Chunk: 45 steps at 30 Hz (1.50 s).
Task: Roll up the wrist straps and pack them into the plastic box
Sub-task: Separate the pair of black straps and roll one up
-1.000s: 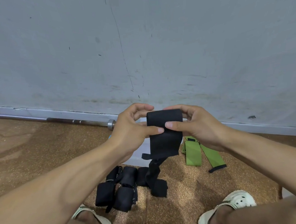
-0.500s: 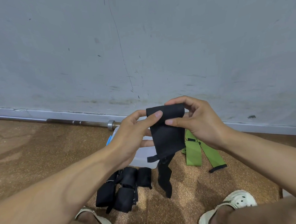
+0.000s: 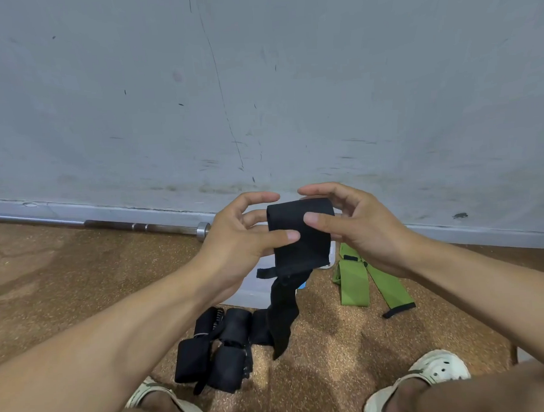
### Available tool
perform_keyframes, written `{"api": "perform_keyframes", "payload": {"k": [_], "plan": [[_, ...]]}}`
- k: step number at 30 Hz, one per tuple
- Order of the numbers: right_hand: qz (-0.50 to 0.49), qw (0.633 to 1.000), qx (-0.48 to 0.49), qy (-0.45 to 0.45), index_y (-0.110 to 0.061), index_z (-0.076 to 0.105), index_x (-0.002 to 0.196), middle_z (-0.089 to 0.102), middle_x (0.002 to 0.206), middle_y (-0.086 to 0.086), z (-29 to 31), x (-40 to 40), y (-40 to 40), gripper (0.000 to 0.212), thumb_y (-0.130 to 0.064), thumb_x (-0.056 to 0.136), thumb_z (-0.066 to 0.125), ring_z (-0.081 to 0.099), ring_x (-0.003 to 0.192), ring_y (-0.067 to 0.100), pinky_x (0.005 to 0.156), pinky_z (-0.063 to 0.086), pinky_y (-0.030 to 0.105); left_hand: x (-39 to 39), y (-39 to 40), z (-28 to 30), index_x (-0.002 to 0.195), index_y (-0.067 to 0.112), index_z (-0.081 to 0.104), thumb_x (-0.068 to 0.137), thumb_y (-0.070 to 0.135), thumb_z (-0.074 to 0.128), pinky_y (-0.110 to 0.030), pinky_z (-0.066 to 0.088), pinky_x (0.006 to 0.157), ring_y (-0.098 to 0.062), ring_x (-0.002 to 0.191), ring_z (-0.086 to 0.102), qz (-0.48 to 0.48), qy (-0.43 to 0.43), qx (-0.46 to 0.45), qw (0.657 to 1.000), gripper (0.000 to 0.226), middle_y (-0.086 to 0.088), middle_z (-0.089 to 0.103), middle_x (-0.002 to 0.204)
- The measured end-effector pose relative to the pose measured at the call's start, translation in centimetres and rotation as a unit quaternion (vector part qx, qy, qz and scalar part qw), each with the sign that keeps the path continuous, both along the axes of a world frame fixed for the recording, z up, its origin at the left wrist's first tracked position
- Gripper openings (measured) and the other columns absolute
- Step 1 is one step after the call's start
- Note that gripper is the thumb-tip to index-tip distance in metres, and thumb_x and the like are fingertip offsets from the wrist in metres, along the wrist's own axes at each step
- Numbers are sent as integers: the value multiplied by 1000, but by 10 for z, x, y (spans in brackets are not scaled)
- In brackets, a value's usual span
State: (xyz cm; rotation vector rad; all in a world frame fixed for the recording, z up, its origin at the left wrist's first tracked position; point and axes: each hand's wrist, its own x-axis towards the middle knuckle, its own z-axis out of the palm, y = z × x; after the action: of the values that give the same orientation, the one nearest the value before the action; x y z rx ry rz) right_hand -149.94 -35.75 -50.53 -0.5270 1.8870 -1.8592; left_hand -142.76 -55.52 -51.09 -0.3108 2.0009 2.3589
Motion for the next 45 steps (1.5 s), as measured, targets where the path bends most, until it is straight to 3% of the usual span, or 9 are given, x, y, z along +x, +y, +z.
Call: {"api": "perform_keyframes", "payload": {"k": [6,11,19,23,27,32,39,42,45], "plan": [[20,999,40,-4,-20,67,125,75,118,0,0,0,3,50,-26,76,78,73,106,19,84,61,29,2,1,-2,126,19,61,74,-13,81,-31,61,76,-22,95,76,-2,18,-3,1000,64,-10,75,108],[3,1000,11,16,-14,68,123,75,115,4,0,2,1,47,-14,77,79,76,94,20,76,61,28,5,5,-4,128,11,60,68,14,84,-43,59,91,-30,105,74,-34,-7,50,998,65,-13,73,120],[-19,997,-13,67,-10,68,118,76,111,6,4,1,-1,43,6,79,80,76,96,21,79,62,28,5,9,3,120,6,62,67,18,82,-41,60,88,-32,101,75,-9,2,56,998,59,-14,77,111],[-22,995,6,101,-16,69,115,75,111,3,1,2,-1,43,-1,78,82,72,105,17,88,60,30,4,9,4,115,4,63,70,8,83,-38,63,80,-32,94,77,12,12,37,999,50,-12,77,108],[7,1000,-20,8,-19,68,119,71,122,2,0,0,0,41,-15,80,78,73,104,19,88,60,33,2,7,4,108,7,64,78,-5,80,-30,61,67,-29,88,77,25,14,13,1000,37,-7,78,108],[51,996,-3,-73,-15,64,130,68,129,12,-4,0,0,54,-40,82,72,67,119,32,100,56,53,1,5,2,108,8,65,77,-9,79,-28,60,66,-29,89,77,14,25,12,1000,38,-6,77,111],[3,1000,-13,-22,-15,70,117,67,124,13,-4,2,-2,32,-17,86,73,73,106,29,88,62,40,-1,2,-5,118,9,65,79,-5,79,-31,61,73,-26,95,76,-1,-8,16,1000,44,-6,75,115],[-5,1000,-10,1,-15,69,118,67,125,9,-1,2,-2,31,-8,89,72,75,101,29,84,62,34,-2,-2,-2,123,13,64,82,8,79,-39,60,86,-23,104,74,-29,-35,4,999,44,-5,75,117],[6,1000,-5,12,-16,70,117,69,125,7,0,4,0,33,-7,86,74,76,99,27,82,61,30,-1,-5,-1,128,13,63,78,28,81,-44,59,89,-24,111,71,-67,-63,17,996,55,-8,73,121]]}}
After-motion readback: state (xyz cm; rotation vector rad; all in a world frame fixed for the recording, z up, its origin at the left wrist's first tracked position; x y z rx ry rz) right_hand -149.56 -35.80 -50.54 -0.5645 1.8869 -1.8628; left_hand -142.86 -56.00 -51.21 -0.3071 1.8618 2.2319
